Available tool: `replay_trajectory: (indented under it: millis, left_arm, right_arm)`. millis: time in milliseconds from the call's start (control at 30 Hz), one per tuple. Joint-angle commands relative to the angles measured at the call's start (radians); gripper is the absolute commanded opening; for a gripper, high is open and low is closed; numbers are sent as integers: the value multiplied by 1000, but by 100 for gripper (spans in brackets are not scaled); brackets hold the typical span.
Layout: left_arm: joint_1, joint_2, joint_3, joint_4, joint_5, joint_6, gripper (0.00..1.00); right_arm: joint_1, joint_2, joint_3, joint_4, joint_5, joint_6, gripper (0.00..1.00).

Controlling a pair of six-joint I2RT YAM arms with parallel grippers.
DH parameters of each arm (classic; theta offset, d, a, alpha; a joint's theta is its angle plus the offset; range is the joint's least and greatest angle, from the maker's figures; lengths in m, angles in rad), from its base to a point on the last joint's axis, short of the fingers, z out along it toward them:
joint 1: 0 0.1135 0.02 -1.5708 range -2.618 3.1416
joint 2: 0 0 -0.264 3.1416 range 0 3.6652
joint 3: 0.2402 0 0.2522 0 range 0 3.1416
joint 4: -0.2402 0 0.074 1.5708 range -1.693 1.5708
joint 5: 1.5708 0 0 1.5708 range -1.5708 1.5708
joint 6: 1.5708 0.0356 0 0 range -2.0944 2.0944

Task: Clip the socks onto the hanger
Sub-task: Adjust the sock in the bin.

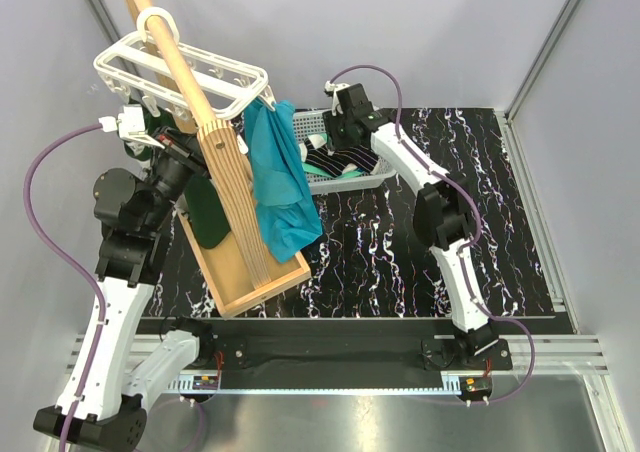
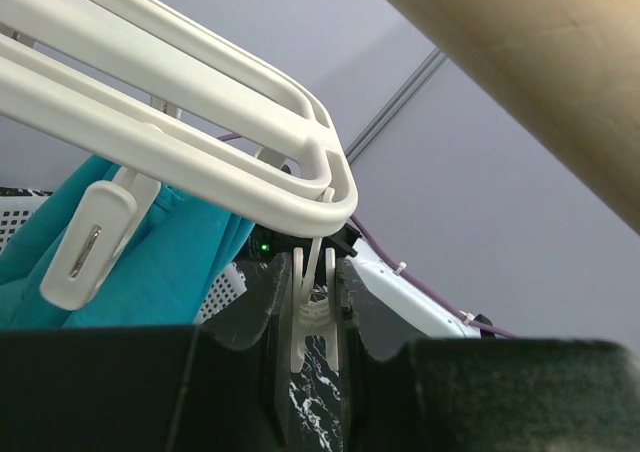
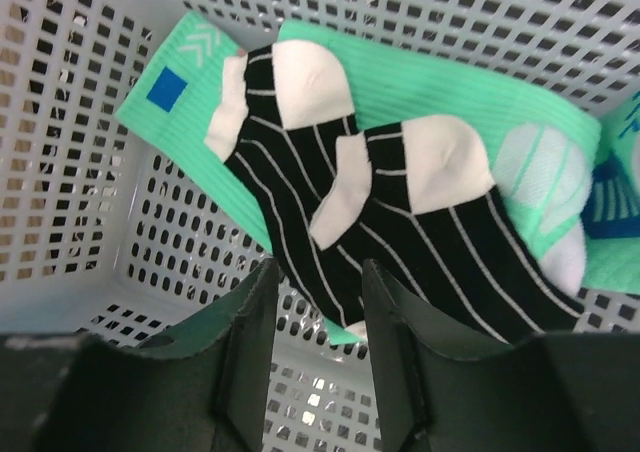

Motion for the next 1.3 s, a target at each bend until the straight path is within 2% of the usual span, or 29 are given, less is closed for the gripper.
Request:
replay_trajectory:
  millis: [0,67,500,733,900,967,1033,1133,1200,1267]
  left_arm:
    - [0,-14,14,30,36,7,0]
    - [-2,-10,9,35,37,7,0]
    - [0,4,8,44,48,-2,0]
    - [4,3,8,38,51,-2,0]
    - [9,1,9,33,49,-2,0]
    - [11,-2,9,33,51,-2,0]
    - [11,0,9,32,52,-2,0]
    - [12,-4,6,30,54,-2,0]
    - [14,-5,3,30,54,-4,0]
    - [14,-7,5,32,57,-4,0]
  right_arm:
    - [-14,25,76,-31,26,-50,46]
    - [-9,38,70,-17,32,-60,52]
    - [-11,124,115,-5,13,-101,50]
    - [-11,151,138,38,-13,-70,41]
    - [-14,147,153,72,-42,-23,27]
    - [-12,145,167,81,-51,-9,19]
    - [-12,148,182,80,-59,3,16]
    - [-11,147,187,80,-71,26,21]
    - [-12,153,187,75,-71,35,38]
    - [-12,165,181,72,-72,40,42]
